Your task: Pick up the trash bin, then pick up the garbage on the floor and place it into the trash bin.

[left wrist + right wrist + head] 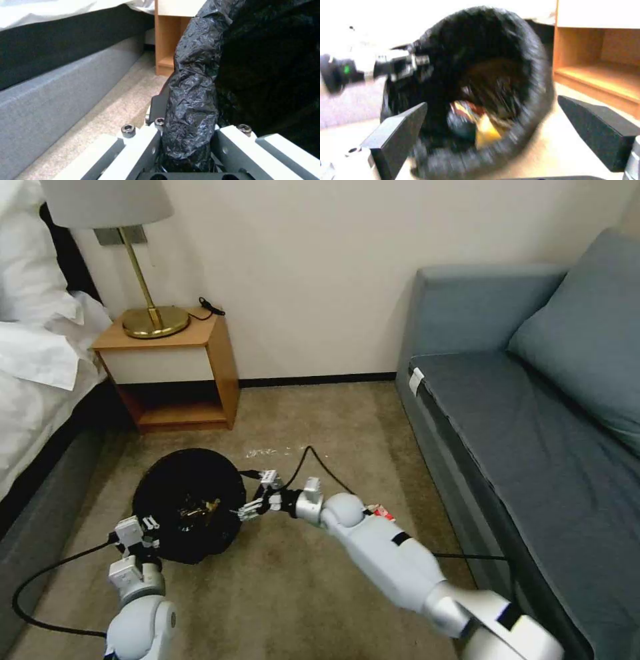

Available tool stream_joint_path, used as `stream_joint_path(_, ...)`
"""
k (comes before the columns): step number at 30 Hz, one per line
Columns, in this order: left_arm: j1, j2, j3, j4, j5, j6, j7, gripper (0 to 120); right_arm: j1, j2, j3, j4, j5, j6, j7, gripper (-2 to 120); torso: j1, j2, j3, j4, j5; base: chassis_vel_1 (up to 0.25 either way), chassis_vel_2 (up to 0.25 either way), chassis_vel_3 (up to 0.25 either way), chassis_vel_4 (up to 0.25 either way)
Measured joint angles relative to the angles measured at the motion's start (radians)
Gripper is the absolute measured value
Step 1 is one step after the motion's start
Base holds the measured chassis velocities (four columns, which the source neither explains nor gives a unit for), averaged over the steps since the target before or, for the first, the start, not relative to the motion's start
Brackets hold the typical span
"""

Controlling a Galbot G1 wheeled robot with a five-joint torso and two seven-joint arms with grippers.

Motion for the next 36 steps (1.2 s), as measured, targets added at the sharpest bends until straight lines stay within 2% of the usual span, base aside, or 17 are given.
stream_joint_path(5, 0.004, 0.001, -0.001, 0.005, -0.001, -0.004, 0.0, 3, -0.004, -0.048, 0.057, -0.075, -0.072, 0.021, -0.064, 100, 0.0, 0.0, 0.0, -0.0001, 0.0001, 0.0, 0.0, 0.0, 0.0)
stream_joint_path(13, 0.002, -0.015, 0.005, 0.01, 0.008, -0.005, 0.0, 3, -0.028, -0.154, 0.094, -0.112, -0.153, 0.016, -0.072, 100, 0.0, 0.0, 0.0, -0.0002, 0.0001, 0.0, 0.0, 0.0, 0.0)
stream_joint_path(17, 0.002, -0.023, 0.01, 0.01, 0.023, -0.005, 0.0, 3, -0.042, -0.199, 0.113, -0.111, -0.286, 0.01, -0.078, 100, 0.0, 0.0, 0.0, -0.0003, -0.0001, 0.0, 0.0, 0.0, 0.0)
stream_joint_path(26, -0.001, -0.031, 0.017, 0.01, 0.039, -0.004, 0.0, 3, -0.048, -0.211, 0.154, -0.157, -0.455, -0.003, -0.07, 100, 0.0, 0.0, 0.0, -0.0002, -0.0002, 0.0, 0.0, 0.0, 0.0)
stream_joint_path(36, 0.001, -0.034, 0.022, 0.012, 0.045, -0.003, 0.0, 3, -0.013, -0.195, 0.18, -0.245, -0.508, -0.003, 0.023, 100, 0.0, 0.0, 0.0, -0.0001, -0.0002, 0.0, 0.0, 0.0, 0.0)
